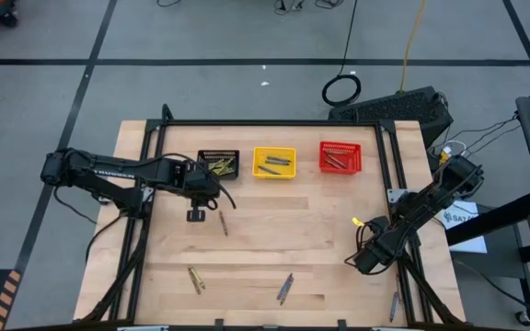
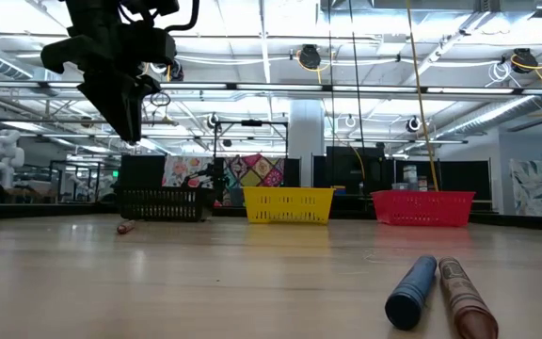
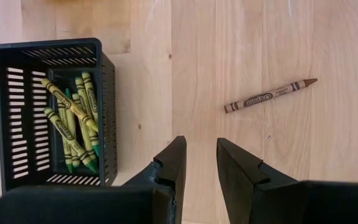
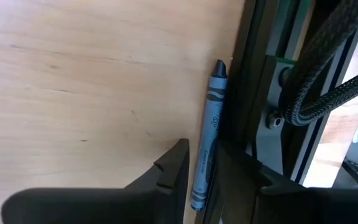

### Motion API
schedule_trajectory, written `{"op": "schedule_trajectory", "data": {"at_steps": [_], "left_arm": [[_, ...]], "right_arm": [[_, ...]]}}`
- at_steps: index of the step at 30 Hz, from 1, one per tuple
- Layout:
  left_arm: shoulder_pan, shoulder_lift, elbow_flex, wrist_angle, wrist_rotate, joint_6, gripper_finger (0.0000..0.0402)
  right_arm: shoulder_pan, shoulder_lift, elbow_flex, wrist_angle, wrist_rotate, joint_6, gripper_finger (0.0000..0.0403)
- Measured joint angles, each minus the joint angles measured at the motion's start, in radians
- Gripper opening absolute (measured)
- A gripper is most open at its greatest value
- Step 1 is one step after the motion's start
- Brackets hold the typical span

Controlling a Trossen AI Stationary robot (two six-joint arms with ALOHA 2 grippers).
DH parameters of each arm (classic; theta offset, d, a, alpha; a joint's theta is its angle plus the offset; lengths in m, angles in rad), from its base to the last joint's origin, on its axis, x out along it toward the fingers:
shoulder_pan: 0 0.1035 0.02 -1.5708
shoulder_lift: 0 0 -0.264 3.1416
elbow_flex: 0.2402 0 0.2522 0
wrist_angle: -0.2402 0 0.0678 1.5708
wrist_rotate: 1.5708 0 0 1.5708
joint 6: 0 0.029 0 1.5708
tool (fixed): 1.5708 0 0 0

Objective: Sort crayons
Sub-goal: Put the blue crayon into the yellow bin

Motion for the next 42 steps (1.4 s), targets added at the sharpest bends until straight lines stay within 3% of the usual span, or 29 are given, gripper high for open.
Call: {"op": "schedule_trajectory", "data": {"at_steps": [12,30,42], "left_arm": [[0.0,0.0,0.0,0.025,0.0,0.0,0.0084],[0.0,0.0,0.0,0.025,0.0,0.001,0.0084],[0.0,0.0,0.0,0.024,0.0,0.001,0.0084]], "right_arm": [[0.002,0.004,0.081,-0.049,0.019,-0.022,0.0075],[0.002,0.002,0.088,-0.037,0.084,-0.056,0.0074],[0.0,0.0,0.038,-0.001,0.082,-0.046,0.0035]]}}
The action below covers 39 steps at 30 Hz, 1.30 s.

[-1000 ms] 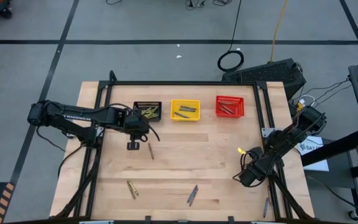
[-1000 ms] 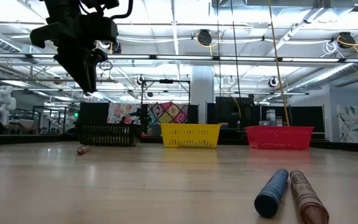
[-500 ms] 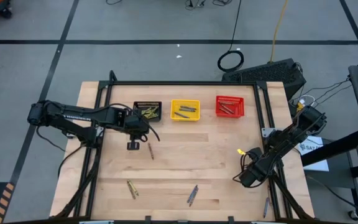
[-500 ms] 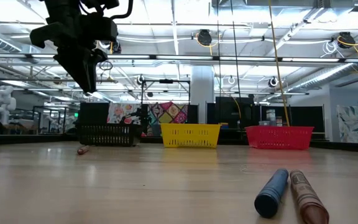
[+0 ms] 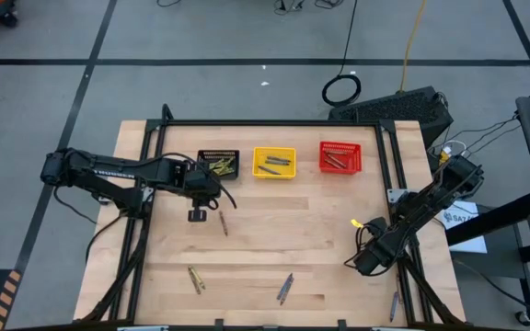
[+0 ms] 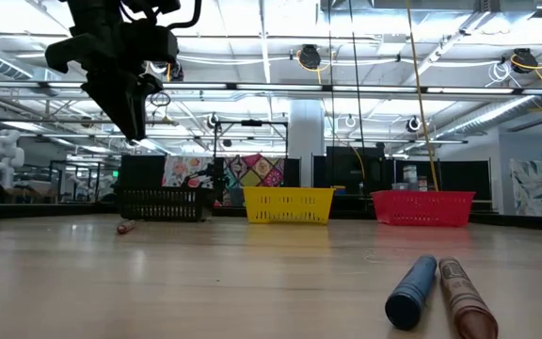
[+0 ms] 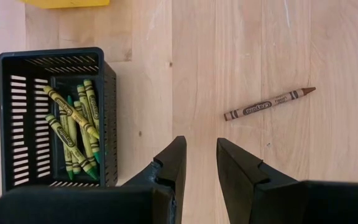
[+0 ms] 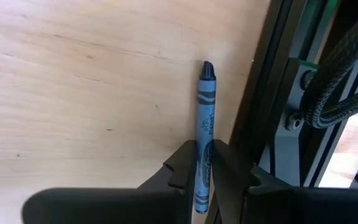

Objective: Sort crayons
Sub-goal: Put the blue crayon into the yellow bin

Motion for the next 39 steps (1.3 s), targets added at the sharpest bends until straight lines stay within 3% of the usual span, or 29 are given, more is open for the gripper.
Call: {"op": "schedule_trajectory", "data": {"at_steps": [25,39], "left_arm": [[0.0,0.0,0.0,-0.001,0.0,0.0,0.0084],[0.0,0.0,0.0,-0.001,0.0,0.0,0.0084]], "right_arm": [[0.0,-0.002,-0.057,0.035,-0.001,-0.009,0.0001],[0.001,0.001,0.028,-0.028,0.039,-0.032,0.0]]}}
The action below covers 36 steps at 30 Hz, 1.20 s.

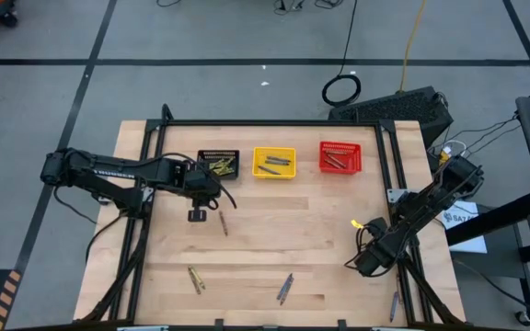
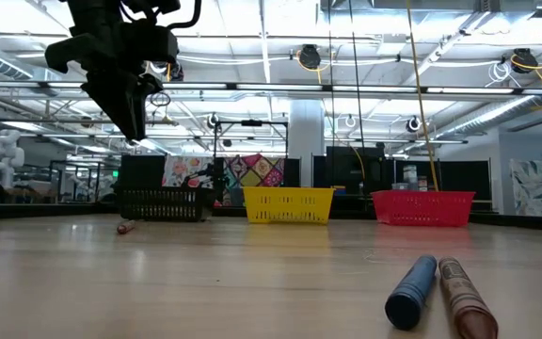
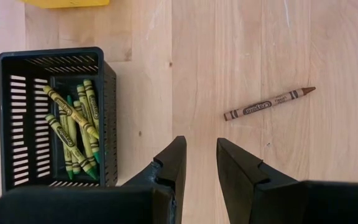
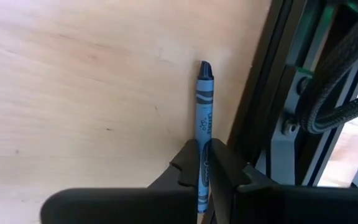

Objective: Sort crayons
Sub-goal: Put the blue crayon into the yellow bin

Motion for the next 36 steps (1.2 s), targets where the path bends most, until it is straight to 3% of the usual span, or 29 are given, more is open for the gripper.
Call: {"op": "schedule_trajectory", "data": {"at_steps": [7,19,36], "left_arm": [[0.0,0.0,0.0,0.0,0.0,0.0,0.0084],[0.004,0.0,0.0,0.0,-0.082,-0.001,0.0084],[0.004,0.0,0.0,0.0,-0.075,-0.039,0.0084]], "right_arm": [[0.0,0.001,0.034,-0.027,0.066,-0.015,0.0],[-0.042,-0.007,0.099,0.019,0.329,-0.08,0.0001],[-0.12,-0.055,0.1,0.055,0.414,-0.217,0.0001]]}}
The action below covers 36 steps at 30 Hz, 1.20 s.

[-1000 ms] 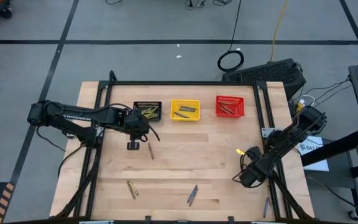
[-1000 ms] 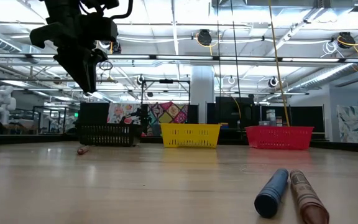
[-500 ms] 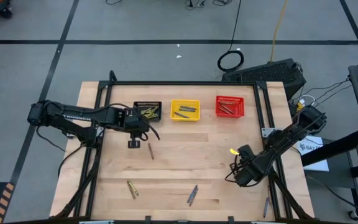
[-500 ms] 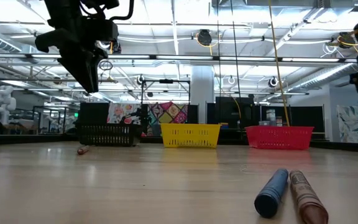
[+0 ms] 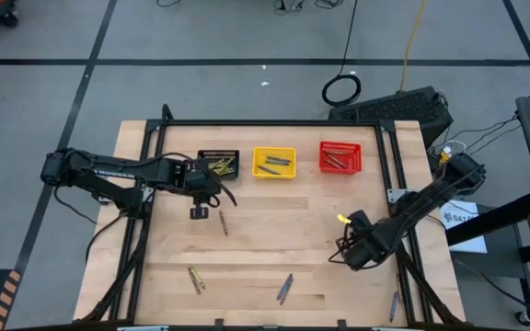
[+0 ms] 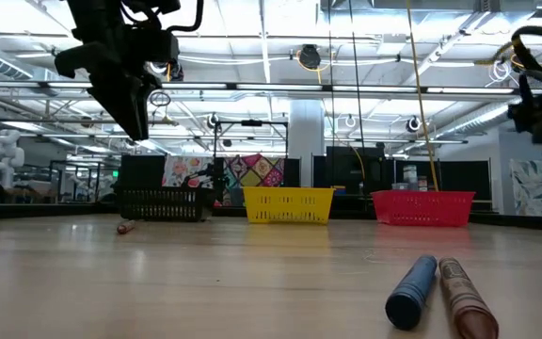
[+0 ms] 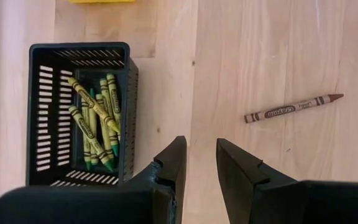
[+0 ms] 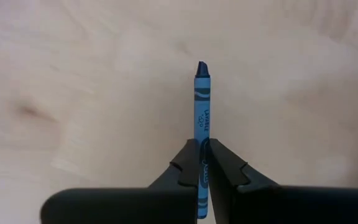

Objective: Sort crayons
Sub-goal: Put the blue crayon into the yellow bin

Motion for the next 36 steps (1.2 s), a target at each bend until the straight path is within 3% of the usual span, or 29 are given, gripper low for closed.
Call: {"op": "schedule_trajectory", "data": {"at_steps": [12,18,27,36], "left_arm": [[0.0,0.0,0.0,0.054,0.009,-0.093,0.0084],[-0.005,0.0,0.0,0.214,0.154,-0.118,0.0084],[-0.006,0.003,0.0,0.407,0.264,-0.119,0.0084],[-0.027,0.107,0.0,0.659,0.286,-0.116,0.0084]], "right_arm": [[-0.007,-0.171,0.001,0.073,0.257,-0.097,0.0],[-0.01,-0.2,0.001,0.214,0.402,-0.263,0.0],[-0.053,-0.2,0.001,0.361,0.498,-0.483,0.0],[-0.113,-0.2,0.001,0.621,0.552,-0.781,0.0]]}}
